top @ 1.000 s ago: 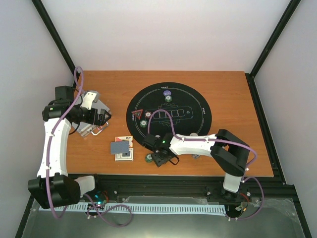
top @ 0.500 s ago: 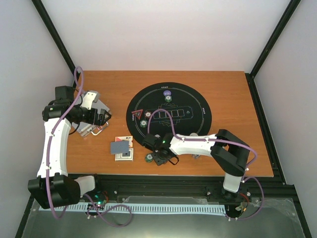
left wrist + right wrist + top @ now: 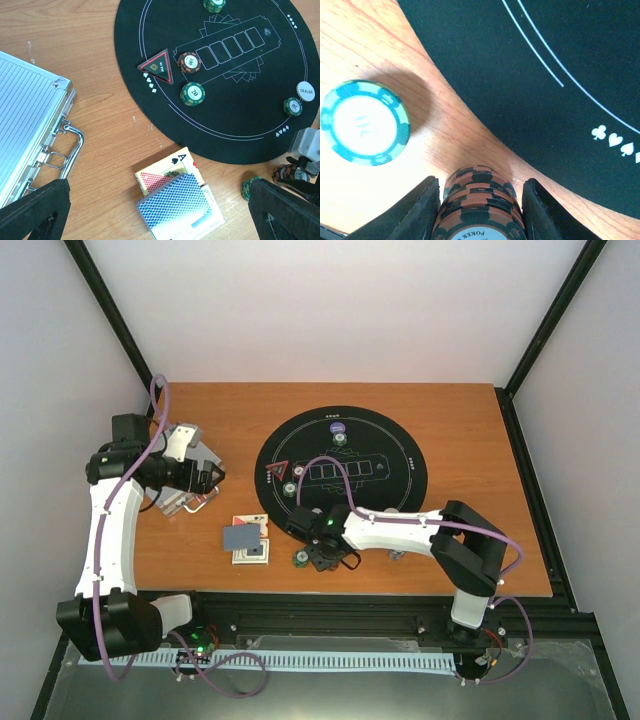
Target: Distribute texas hold em gaming equipment
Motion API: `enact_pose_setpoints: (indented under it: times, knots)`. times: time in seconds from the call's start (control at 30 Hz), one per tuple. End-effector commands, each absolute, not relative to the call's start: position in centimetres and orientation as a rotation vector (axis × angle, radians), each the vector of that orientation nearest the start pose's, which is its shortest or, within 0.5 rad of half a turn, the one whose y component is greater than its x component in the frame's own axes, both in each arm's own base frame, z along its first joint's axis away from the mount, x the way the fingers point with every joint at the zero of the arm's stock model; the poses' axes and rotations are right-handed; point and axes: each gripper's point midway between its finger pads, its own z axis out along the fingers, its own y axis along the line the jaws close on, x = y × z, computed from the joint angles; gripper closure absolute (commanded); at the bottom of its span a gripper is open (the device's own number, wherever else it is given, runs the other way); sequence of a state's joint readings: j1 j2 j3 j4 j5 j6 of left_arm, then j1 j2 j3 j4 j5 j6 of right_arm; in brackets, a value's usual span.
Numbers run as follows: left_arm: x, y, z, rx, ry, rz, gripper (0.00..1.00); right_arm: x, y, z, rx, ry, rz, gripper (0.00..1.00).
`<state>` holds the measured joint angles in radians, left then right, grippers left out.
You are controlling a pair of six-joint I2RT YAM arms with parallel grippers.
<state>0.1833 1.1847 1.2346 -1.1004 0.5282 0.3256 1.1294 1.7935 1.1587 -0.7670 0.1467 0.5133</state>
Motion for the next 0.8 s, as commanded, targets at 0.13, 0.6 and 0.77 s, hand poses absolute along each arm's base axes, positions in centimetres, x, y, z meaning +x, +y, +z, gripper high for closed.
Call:
enact_pose_setpoints:
  times: [0.13,0.6,0.77]
  knots:
    - [28.2,-3.7,23.7,0.357,2.451,-0.502,0.00,17.3,31.2,4.8,-0.874,2.755,0.061,0.68]
    - [28.2,-3.6,23.8,0.363,2.446,-0.491,0.00,16.6,30.5,2.2,-0.887,2.796,0.030,0.61]
    - [28.2,-3.6,23.7,0.365,2.447,-0.490,0.00,16.7,30.6,2.4,-0.890,2.791,0.037,0.53]
